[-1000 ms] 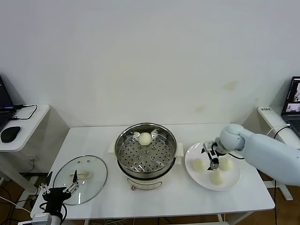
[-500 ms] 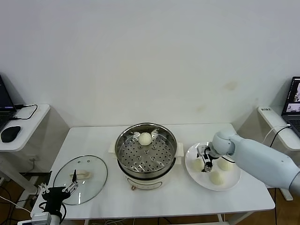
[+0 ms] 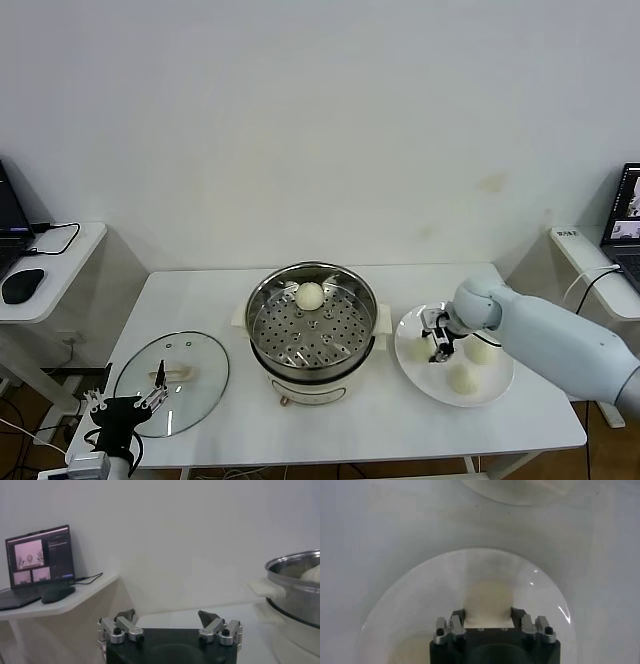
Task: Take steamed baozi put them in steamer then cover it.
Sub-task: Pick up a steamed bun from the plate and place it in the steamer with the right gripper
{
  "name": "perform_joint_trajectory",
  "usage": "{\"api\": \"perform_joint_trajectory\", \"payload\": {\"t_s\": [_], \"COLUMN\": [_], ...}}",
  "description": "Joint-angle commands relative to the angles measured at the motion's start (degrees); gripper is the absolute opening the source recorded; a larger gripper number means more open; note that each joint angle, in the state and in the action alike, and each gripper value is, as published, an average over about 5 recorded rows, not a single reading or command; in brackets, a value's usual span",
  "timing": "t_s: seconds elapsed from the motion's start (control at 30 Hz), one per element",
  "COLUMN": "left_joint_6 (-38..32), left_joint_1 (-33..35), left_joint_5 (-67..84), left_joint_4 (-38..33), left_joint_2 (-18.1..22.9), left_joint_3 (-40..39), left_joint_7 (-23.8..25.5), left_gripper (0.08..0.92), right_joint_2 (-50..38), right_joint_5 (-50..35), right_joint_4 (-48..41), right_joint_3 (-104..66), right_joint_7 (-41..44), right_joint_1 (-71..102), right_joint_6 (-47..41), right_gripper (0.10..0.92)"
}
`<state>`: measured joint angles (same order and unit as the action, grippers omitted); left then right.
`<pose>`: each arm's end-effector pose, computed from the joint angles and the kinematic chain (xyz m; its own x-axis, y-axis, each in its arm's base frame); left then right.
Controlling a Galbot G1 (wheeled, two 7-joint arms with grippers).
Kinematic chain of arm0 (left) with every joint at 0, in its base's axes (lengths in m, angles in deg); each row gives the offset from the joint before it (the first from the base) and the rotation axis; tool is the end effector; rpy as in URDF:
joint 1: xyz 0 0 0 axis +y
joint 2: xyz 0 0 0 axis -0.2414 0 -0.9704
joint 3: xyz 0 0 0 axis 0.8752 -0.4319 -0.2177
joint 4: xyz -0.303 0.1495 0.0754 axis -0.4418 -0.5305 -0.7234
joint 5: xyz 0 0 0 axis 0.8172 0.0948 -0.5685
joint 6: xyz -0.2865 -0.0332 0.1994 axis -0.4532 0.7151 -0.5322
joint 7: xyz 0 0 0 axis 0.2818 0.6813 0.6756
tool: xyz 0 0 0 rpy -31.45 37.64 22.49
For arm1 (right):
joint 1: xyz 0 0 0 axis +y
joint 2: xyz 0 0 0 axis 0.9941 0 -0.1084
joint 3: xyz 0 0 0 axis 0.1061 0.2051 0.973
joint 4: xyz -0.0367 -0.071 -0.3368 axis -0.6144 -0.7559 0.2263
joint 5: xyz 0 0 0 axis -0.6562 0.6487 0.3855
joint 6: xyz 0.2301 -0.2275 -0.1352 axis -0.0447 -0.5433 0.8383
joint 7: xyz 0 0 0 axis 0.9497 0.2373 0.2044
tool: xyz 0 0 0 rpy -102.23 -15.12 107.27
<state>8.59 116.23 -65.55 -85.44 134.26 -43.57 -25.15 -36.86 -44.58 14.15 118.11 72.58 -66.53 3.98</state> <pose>0.1384 0.1045 -0.2870 -0.9732 -0.1911 0.1276 -0.1635 0.9661 0.1999 0.4928 -0.0920 -0.2034 -0.2535 -0.1166 0.9603 -0.9556 -0.1237 -0.2673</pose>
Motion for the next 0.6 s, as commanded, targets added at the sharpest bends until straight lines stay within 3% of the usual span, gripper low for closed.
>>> {"api": "perform_joint_trajectory", "payload": {"t_s": [0.03, 0.27, 0.6], "left_joint_6": [0.1, 0.5, 0.7], "left_joint_1": [0.0, -0.6, -1.2], "left_joint_5": [0.0, 0.1, 0.3], "left_joint_4": [-0.2, -0.8, -0.7], "left_joint_2": [-0.2, -0.7, -1.1], "left_joint_3": [-0.1, -0.6, -0.6], "left_joint_7": [0.1, 0.3, 0.3], "left_gripper": [0.823, 0.823, 0.823], "right_joint_2": [-5.1, -2.4, 15.2], "right_joint_5": [-8.6, -18.8, -30.8], "right_joint_4": [5.5, 8.4, 8.0], "right_joint_3": [2.3, 12.8, 16.6], "right_joint_7": [1.7, 1.0, -6.0], "right_joint_1": [-13.4, -33.5, -36.1], "right_joint_6": [-1.9, -5.0, -13.4], "right_gripper": [0.579, 0.586, 0.596]}}
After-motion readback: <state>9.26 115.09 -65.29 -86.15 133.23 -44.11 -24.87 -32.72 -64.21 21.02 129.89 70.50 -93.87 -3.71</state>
